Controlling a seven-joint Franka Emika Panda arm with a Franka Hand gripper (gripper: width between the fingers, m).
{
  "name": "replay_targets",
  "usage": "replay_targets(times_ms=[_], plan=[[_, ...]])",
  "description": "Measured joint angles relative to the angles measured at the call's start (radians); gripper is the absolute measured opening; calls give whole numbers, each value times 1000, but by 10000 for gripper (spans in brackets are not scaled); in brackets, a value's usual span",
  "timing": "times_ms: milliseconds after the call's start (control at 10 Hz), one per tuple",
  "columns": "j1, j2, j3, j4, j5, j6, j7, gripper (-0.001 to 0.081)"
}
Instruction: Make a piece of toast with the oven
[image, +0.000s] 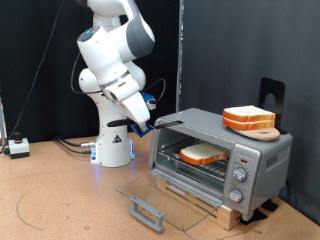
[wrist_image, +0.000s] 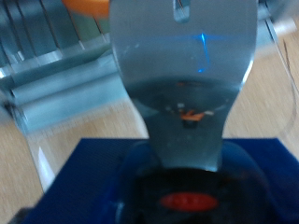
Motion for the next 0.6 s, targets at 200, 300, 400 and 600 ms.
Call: replay_targets(times_ms=[200, 300, 400, 600], plan=[[40, -9, 4, 6, 56, -90, -19, 396], [63, -20, 16, 5, 71, -115, -19, 396], [83, -31, 30, 4, 75, -146, -18, 396], [114, -62, 68, -5, 78, -177, -16, 396]])
